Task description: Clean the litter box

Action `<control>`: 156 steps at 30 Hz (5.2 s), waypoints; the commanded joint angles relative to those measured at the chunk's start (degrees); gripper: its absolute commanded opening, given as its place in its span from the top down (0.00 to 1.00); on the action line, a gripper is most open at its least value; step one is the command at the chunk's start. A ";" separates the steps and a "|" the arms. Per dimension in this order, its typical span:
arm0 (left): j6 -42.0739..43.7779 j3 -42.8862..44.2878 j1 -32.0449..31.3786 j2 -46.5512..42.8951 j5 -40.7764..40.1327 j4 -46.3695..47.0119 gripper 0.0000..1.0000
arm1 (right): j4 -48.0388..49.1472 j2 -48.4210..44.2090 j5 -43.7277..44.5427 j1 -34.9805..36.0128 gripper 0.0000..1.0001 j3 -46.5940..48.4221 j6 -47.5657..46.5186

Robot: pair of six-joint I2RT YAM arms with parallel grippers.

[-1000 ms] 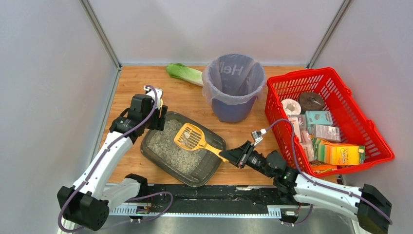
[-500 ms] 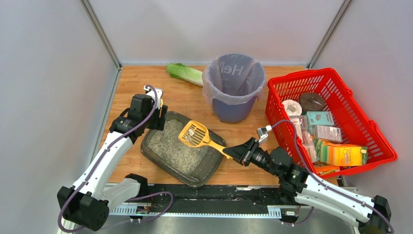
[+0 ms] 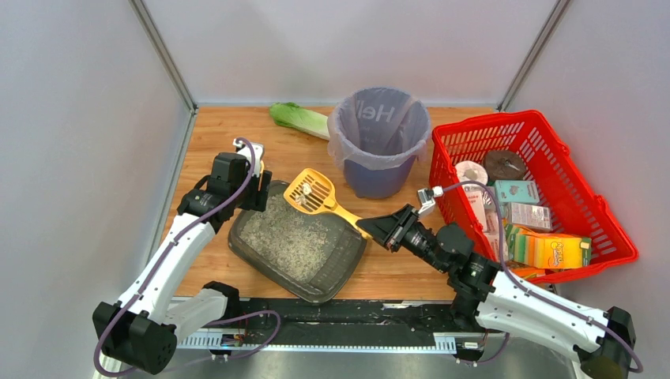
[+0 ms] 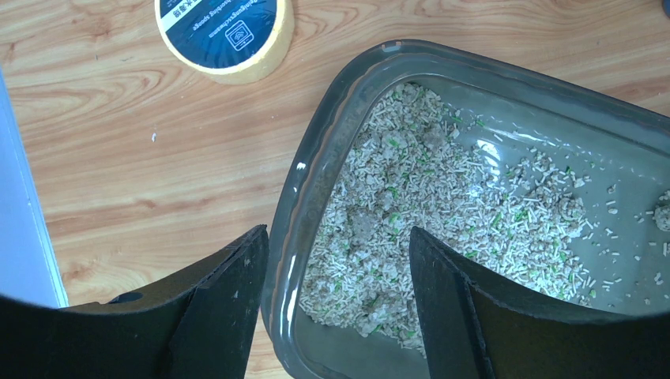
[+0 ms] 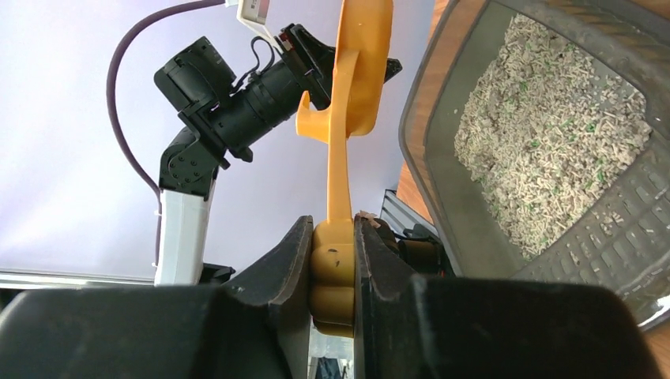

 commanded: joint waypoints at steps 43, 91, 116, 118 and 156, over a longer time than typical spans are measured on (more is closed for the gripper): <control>0.12 0.45 -0.28 -0.39 1.64 1.32 0.26 | -37.47 13.77 -11.32 -35.30 1.00 45.33 -47.33; -1.72 1.42 0.07 -2.58 3.76 1.32 0.22 | -29.57 7.08 1.38 -1.20 1.00 46.31 -55.81; -1.81 -4.91 8.95 0.15 4.72 -4.75 0.28 | -27.99 37.68 -17.04 -1.47 1.00 37.62 -19.60; -1.98 -5.35 8.51 0.14 4.20 -4.75 0.29 | -27.99 38.38 -16.07 -1.47 1.00 36.92 -17.66; -2.51 -3.77 4.90 6.56 0.68 -6.15 0.59 | -13.79 63.16 8.45 6.71 1.00 28.14 -2.80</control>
